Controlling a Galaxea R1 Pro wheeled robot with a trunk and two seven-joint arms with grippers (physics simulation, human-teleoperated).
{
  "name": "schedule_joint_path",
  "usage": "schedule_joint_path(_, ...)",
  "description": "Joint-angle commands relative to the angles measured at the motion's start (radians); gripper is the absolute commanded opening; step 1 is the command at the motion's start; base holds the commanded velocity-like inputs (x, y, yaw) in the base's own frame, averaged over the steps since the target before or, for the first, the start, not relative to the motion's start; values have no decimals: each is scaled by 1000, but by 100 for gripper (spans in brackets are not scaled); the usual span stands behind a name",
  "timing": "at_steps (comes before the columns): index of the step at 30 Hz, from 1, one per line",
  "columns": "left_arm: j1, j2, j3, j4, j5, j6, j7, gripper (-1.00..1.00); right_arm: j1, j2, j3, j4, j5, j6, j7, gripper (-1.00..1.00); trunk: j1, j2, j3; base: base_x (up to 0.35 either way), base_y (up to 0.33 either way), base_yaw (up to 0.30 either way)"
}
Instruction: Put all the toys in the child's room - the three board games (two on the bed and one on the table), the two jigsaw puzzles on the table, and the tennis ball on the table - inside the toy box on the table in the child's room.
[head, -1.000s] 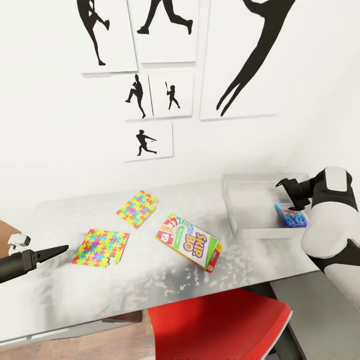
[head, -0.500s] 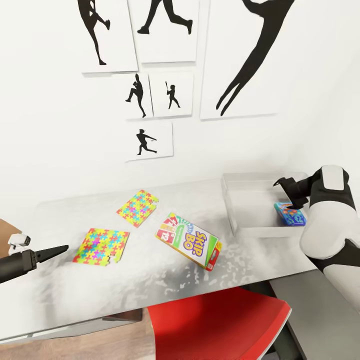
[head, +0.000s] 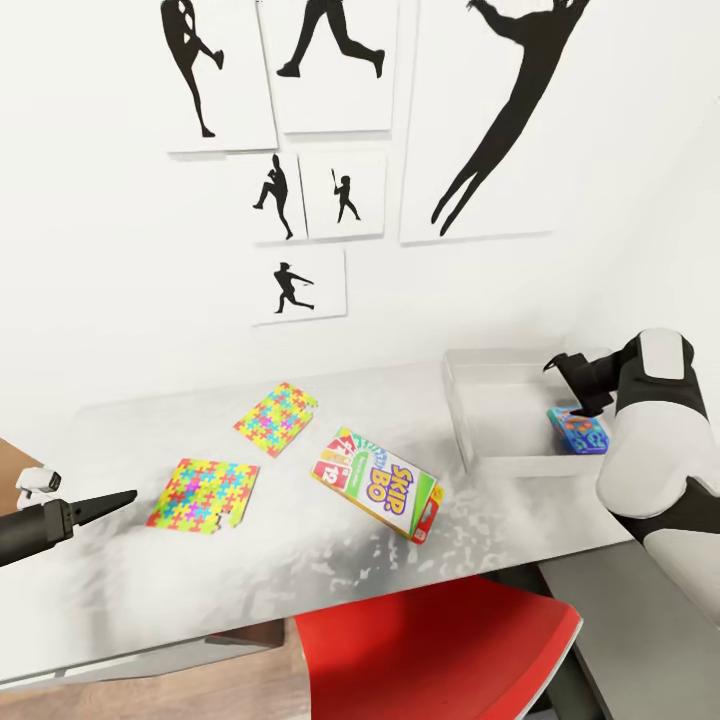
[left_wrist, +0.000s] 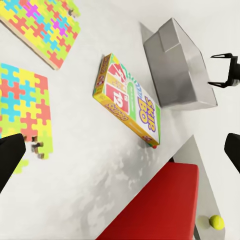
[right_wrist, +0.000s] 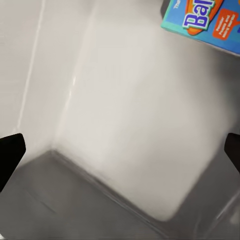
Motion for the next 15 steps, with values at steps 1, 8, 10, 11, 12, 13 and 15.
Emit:
schedule_joint_path(1, -1, 0, 0, 0, -3, 11, -5, 100, -1, 1, -1, -1, -10, 2, -8, 100, 1, -2, 0, -29, 0, 0)
schedule_joint_path(8, -1, 1, 0, -1, -2, 11, -5, 100, -2, 6, 8, -3, -10, 10, 3, 100, 1, -2, 10, -82, 34, 0)
schedule_joint_path(10, -1, 1, 0, -1, -2, 11, -5, 100, -2, 7, 11, -3, -10, 14, 5, 100, 1, -2, 13, -81, 43, 0)
schedule_joint_path(11, -1, 1, 0, -1, -2, 11, -5, 100, -2, 7, 13, -3, -10, 16, 5, 100, 1, -2, 15, -57, 30, 0)
schedule_joint_path(12, -1, 1, 0, -1, -2, 11, -5, 100, -3, 7, 14, -3, -10, 18, 6, 100, 1, -2, 16, -46, 24, 0)
schedule_joint_path(13, -1, 2, 0, 0, -2, 11, -5, 100, -3, 7, 14, -3, -10, 20, 6, 100, 1, -2, 18, -37, 19, 0)
schedule_joint_path(15, -1, 2, 0, 0, -2, 11, -5, 100, -3, 7, 16, -3, -10, 22, 10, 100, 1, -2, 21, -26, 14, 0)
